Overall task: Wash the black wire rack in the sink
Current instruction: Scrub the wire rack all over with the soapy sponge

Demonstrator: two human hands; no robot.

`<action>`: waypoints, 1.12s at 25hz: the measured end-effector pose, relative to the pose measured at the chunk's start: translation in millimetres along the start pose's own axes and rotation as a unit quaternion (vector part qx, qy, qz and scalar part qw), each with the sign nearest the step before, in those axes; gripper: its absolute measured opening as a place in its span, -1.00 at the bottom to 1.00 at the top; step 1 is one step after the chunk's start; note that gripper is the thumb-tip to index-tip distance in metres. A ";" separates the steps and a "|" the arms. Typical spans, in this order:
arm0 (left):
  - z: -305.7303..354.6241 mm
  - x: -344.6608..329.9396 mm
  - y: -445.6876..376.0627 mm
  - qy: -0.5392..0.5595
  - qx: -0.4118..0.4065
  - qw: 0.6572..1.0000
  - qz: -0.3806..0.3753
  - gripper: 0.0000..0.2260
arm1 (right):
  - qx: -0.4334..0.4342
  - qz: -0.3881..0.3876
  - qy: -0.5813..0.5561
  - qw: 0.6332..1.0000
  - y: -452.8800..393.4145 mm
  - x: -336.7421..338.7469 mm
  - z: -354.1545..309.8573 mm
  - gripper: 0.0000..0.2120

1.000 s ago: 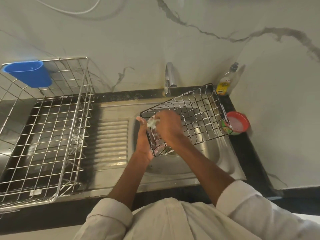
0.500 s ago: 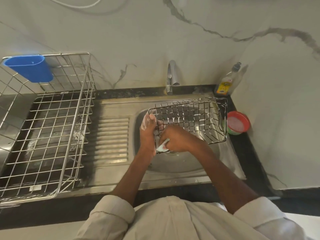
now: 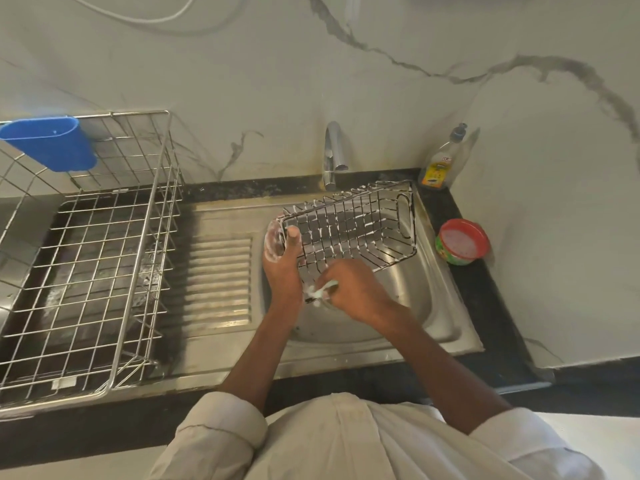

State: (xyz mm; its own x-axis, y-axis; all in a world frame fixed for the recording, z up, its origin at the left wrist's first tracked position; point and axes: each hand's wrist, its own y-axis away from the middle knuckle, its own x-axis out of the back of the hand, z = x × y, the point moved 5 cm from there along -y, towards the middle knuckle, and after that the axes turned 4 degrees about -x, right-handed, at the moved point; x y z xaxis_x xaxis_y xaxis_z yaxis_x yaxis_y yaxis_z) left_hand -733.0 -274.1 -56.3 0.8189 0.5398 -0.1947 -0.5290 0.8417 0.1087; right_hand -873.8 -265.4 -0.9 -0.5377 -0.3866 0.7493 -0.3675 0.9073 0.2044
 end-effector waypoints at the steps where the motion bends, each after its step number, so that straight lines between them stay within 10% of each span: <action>1: 0.8 0.5 1.2 0.000 -0.001 1.000 -0.002 -0.38 | -0.042 0.031 0.006 0.999 -3.3 10.6 12.1 -0.75; 13: -1.8 -11.7 9.6 -0.008 0.042 0.998 -0.047 -0.19 | -0.088 -0.001 0.034 0.996 -6.8 8.0 32.6 -0.87; 18: 3.4 -13.1 8.6 0.007 0.038 0.998 -0.040 -0.47 | -0.014 -0.023 0.011 1.000 -13.7 -3.1 1.0 -0.75; 23: -1.1 -11.7 7.6 0.012 0.042 0.998 -0.044 -0.16 | -0.158 0.093 0.116 0.976 -41.3 5.4 30.9 -0.78; 28: 10.2 -12.5 4.3 0.005 0.036 0.998 -0.045 -0.11 | -0.072 0.019 -0.001 0.997 -42.3 -10.9 6.7 -0.73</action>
State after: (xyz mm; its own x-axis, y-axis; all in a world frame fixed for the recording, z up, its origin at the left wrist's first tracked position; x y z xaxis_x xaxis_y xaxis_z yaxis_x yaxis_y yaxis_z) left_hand -743.3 -277.1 -43.5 0.8599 0.4628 -0.2156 -0.4363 0.8854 0.1605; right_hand -857.4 -300.7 -21.9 -0.5501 -0.3512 0.7576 -0.2334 0.9358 0.2643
